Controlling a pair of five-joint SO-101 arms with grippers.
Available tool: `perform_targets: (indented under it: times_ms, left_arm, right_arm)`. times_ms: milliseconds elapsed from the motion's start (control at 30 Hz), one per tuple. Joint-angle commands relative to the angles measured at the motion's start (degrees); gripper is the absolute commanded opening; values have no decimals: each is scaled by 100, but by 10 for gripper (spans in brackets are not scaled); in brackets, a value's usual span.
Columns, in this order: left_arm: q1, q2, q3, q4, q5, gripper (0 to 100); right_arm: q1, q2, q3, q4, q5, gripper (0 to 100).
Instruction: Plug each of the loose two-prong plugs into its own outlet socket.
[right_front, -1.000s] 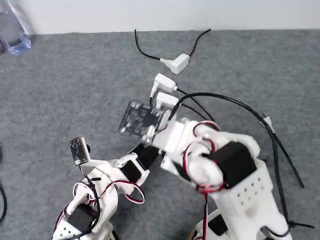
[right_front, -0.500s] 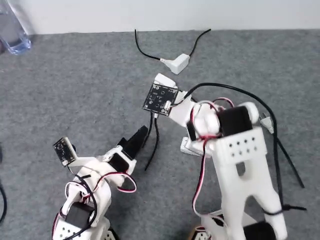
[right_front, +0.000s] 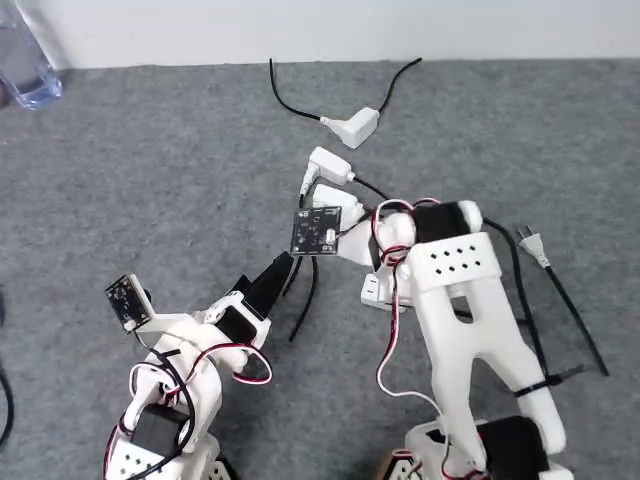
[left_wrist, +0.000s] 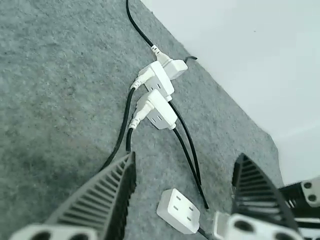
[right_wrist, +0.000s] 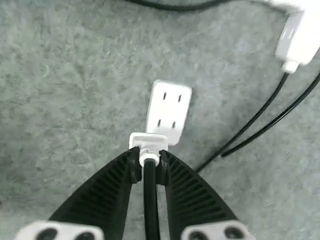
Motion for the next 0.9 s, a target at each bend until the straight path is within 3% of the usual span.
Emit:
perform_targets:
  times_ms: [0,867]
  left_arm:
    - [18,-35,-40,-70,-62,298]
    - [18,-35,-40,-70,-70,298]
  right_arm:
    - [-31,13,-9,-251,193,10]
    - [-549,110,457,-1209,-334,11]
